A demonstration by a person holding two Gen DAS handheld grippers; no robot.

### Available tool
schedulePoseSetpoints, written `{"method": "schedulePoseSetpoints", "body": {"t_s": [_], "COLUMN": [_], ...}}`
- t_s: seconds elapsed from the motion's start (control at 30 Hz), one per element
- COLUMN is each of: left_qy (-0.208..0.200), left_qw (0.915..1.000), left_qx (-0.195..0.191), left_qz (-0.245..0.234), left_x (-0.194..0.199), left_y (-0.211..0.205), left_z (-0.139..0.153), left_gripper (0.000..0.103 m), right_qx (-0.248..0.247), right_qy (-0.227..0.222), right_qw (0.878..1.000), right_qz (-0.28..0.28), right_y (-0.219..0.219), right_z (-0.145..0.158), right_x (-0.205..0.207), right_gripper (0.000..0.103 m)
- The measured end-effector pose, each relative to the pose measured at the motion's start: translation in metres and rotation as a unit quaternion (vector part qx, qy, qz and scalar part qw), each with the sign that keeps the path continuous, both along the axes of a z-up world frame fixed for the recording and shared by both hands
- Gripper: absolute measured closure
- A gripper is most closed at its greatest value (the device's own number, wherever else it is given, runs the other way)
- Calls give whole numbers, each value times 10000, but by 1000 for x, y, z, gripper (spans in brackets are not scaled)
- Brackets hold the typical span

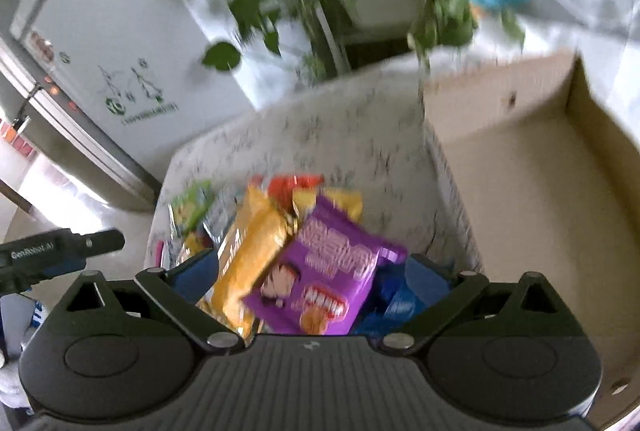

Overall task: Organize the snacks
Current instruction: 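Lower the right tool onto the purple bag while the left tool approaches the orange-yellow bag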

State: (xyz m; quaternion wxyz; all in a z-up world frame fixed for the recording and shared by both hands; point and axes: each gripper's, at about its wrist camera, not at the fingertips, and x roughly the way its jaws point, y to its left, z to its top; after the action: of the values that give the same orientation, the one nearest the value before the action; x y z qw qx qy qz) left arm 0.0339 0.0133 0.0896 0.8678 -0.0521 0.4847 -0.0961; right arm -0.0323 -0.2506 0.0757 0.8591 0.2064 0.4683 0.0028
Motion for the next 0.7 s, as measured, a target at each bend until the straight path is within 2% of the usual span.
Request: {"method": "schedulePoseSetpoints", "body": {"t_s": [0.1,0.27,0.5,0.57,0.7], "left_qy": [15,-40,75,79,32], "left_qw": [9998,9991,9987,9984,9977], "left_qx": [-79,-25,-37,-1,127], "left_qz": [-176,-417,-508,-551,-670], "left_x": [2,1,1,0,-4], "left_y": [-9,-19,-22,-23,-26], "left_z": [-4,-8,-19,-22,-26], "left_gripper": [4,4,4,4,4], "right_qx": [147,-17,-168,-241,-202], "right_qy": [211,402,613,638,609], "right_qw": [9997,9992,9976,9973,9977], "right_qz": [43,-79,-278,-268,-232], "right_y": [8,18,26,29,28], "right_z": [-11,-20,-40,-45,-45], "right_x": [3,7,20,24,22], "right_gripper": [4,11,22,32,43]}}
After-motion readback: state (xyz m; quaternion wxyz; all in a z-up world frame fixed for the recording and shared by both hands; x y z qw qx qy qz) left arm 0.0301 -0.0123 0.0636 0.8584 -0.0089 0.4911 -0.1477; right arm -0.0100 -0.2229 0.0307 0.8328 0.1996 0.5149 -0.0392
